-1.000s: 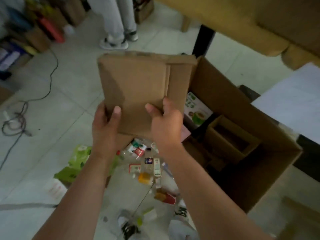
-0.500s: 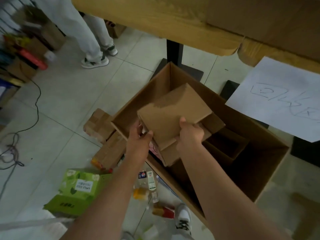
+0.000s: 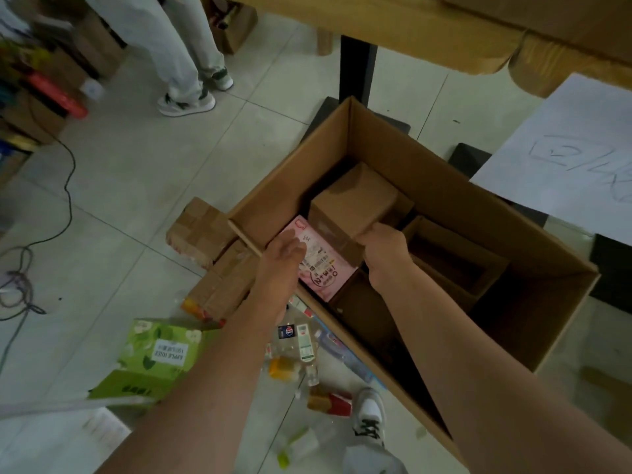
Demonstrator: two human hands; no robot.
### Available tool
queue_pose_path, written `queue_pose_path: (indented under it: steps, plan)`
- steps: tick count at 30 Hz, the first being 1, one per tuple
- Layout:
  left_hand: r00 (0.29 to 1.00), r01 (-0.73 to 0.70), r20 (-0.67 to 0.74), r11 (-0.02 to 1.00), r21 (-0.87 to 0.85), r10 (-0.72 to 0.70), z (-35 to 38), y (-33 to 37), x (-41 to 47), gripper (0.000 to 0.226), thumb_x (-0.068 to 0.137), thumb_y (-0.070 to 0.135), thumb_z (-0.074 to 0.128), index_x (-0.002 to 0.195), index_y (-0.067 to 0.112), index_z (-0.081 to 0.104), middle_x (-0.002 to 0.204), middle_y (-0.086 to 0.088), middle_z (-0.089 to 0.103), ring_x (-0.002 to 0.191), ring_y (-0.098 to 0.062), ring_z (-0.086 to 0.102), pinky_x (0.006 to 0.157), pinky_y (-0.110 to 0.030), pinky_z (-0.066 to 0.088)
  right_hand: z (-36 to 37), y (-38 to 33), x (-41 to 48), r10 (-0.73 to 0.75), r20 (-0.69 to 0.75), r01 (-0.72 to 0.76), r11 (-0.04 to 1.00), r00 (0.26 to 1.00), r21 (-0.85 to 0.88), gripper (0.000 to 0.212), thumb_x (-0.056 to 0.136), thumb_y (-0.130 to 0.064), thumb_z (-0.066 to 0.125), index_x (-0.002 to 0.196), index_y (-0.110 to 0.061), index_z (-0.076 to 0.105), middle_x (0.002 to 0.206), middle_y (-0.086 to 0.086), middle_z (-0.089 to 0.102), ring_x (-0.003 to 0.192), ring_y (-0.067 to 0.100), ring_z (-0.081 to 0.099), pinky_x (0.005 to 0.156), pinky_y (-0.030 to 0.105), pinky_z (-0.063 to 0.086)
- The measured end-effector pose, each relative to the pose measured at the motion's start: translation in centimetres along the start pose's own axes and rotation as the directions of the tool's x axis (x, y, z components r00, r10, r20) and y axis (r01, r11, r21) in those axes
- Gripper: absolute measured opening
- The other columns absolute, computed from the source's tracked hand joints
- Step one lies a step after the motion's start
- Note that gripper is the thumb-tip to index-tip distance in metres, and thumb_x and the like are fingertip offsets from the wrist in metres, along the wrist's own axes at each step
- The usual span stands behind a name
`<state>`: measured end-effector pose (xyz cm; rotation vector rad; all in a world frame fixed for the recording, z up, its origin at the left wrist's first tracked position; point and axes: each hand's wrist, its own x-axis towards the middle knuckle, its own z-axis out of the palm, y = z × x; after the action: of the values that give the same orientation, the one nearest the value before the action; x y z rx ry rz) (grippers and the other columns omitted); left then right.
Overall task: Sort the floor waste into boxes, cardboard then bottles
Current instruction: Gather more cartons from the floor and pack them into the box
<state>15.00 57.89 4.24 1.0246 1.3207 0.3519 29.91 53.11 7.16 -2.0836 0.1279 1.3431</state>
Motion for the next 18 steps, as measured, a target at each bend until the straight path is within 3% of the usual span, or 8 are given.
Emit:
queue_pose_path:
  steps: [1, 3, 4, 5, 7, 10, 13, 18]
  plan:
    - [1.000, 0.003, 0.016, 1.000, 0.014, -0.004, -0.7, -0.5, -0.3, 0.038, 0.097, 0.018, 0.055, 0.135, 0.014, 0.051, 0.129, -0.003, 0.062, 0.119, -0.013, 0.058, 0.105, -0.029, 0.042, 0.7, 1.0, -0.3, -0.220, -0.086, 0.168, 0.898, 0.972, -0.407, 0.068, 0.092, -0.018, 0.061, 0.151, -0.019, 0.027, 0.155, 0.004, 0.032, 0.140, 0.019, 0.033, 0.110, 0.027, 0.036]
    - [0.999, 0.025, 0.037, 1.000, 0.004, -0.025, -2.2, -1.3, -0.8, 0.039, 0.097, 0.019, 0.055, 0.136, 0.016, 0.051, 0.129, -0.002, 0.062, 0.120, -0.014, 0.058, 0.109, -0.034, 0.041, 2.1, 1.4, -1.6, -0.427, -0.022, 0.324, 0.719, 0.904, -0.615, 0.075, 0.092, -0.022, 0.060, 0.154, -0.022, 0.018, 0.161, -0.001, 0.018, 0.149, 0.021, 0.012, 0.118, 0.032, 0.022]
    - [0.999, 0.025, 0.042, 1.000, -0.013, -0.024, -2.7, -1.3, -1.0, 0.039, 0.097, 0.020, 0.055, 0.136, 0.017, 0.052, 0.129, -0.002, 0.063, 0.119, -0.014, 0.059, 0.109, -0.036, 0.042, 3.0, 1.9, -2.1, -0.412, -0.104, 0.330, 0.836, 0.905, -0.439, 0.070, 0.092, -0.019, 0.058, 0.153, -0.024, 0.024, 0.160, 0.002, 0.022, 0.149, 0.022, 0.017, 0.117, 0.031, 0.026]
    - [0.999, 0.026, 0.047, 0.999, -0.026, -0.025, -3.2, -1.1, -1.3, 0.039, 0.097, 0.020, 0.055, 0.136, 0.018, 0.052, 0.128, -0.002, 0.063, 0.117, -0.015, 0.060, 0.108, -0.037, 0.044, 3.7, 2.0, -2.7, -0.272, -0.124, 0.273, 0.962, 0.954, -0.004, 0.060, 0.092, -0.013, 0.057, 0.148, -0.023, 0.035, 0.155, 0.007, 0.034, 0.144, 0.024, 0.031, 0.110, 0.028, 0.036]
    - [0.999, 0.000, 0.039, 0.999, -0.043, 0.002, -4.2, -0.2, -1.8, 0.038, 0.098, 0.021, 0.053, 0.136, 0.018, 0.051, 0.127, -0.003, 0.063, 0.113, -0.016, 0.061, 0.103, -0.036, 0.047, 5.3, 1.2, -3.9, -0.306, -0.112, 0.326, 0.886, 0.946, 0.329, 0.044, 0.092, -0.006, 0.056, 0.134, -0.020, 0.054, 0.133, 0.013, 0.059, 0.121, 0.028, 0.058, 0.095, 0.030, 0.051]
    - [0.997, -0.066, 0.033, 0.997, -0.047, 0.068, -6.3, 1.6, -2.2, 0.035, 0.100, 0.025, 0.049, 0.135, 0.023, 0.051, 0.112, 0.006, 0.063, 0.101, -0.009, 0.061, 0.088, -0.026, 0.050, 8.5, 1.3, -6.8, -0.344, -0.137, 0.370, 0.860, 0.929, 0.352, 0.039, 0.094, -0.010, 0.057, 0.129, -0.027, 0.058, 0.122, -0.004, 0.064, 0.108, 0.013, 0.063, 0.095, 0.034, 0.052]
    - [0.997, -0.072, -0.034, 0.995, -0.068, 0.070, -10.9, 1.3, -3.5, 0.034, 0.094, 0.026, 0.056, 0.128, 0.027, 0.057, 0.116, 0.006, 0.063, 0.106, -0.011, 0.061, 0.094, -0.028, 0.047, 12.9, 2.1, -7.9, -0.451, -0.110, 0.455, 0.795, 0.886, 0.401, 0.031, 0.093, -0.006, 0.058, 0.119, -0.022, 0.063, 0.103, -0.007, 0.069, 0.098, 0.010, 0.066, 0.093, 0.032, 0.054]
    - [0.962, -0.034, -0.273, 0.993, -0.112, 0.002, -22.0, -5.3, -5.9, 0.020, 0.087, 0.016, 0.059, 0.106, 0.020, 0.064, 0.098, -0.002, 0.064, 0.090, -0.016, 0.058, 0.086, -0.028, 0.046, 22.0, 8.2, -7.9, -0.382, -0.023, 0.367, 0.867, 0.924, 0.338, 0.015, 0.090, -0.006, 0.061, 0.096, -0.017, 0.069, 0.076, -0.004, 0.068, 0.066, 0.008, 0.064, 0.069, 0.026, 0.051]
